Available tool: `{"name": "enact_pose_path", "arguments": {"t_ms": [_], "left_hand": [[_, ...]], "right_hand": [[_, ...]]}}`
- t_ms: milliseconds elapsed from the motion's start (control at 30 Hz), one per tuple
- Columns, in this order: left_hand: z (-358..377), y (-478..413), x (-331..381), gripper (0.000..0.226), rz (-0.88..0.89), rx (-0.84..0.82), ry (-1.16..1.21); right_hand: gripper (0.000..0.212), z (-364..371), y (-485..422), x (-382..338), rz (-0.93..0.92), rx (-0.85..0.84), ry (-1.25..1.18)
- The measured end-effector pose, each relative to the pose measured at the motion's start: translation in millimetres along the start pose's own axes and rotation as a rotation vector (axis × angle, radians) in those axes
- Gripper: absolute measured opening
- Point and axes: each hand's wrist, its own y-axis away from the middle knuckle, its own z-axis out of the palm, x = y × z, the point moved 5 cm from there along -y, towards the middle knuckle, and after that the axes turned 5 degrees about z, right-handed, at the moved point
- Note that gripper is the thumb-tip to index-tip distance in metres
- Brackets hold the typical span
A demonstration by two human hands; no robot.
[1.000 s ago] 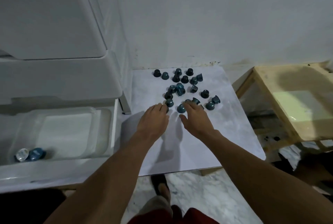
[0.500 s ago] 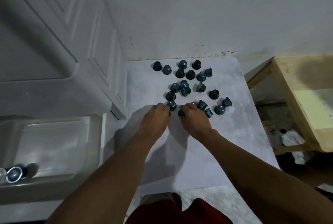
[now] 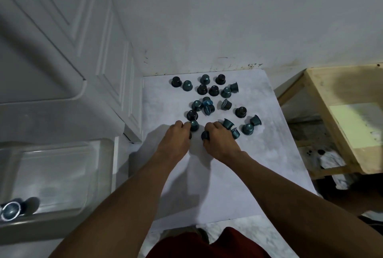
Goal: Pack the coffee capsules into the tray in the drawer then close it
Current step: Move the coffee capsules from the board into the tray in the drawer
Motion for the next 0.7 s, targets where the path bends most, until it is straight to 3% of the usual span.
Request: {"name": "enact_pose_path", "arguments": {"t_ms": [167,500,700], "left_hand": [[-15.5,24.3,13.1,0.037,-0.054,0.028,0.075],[-54.4,106.7,50.0,0.024,-0.093,0.296,0.225],[-82.0,157.1,50.6,0.028,-0.182,0.433,0.42]], "right_hand": [[0.041,-8.1,23.5,2.7,-0.023,0.064,-0.057],[0.022,-37.8,106.1,-5.9,-0.093,0.297,-0.186],[0.017,-52.5,146.0,-37.8,-0.18,0.382,-0.2]]}}
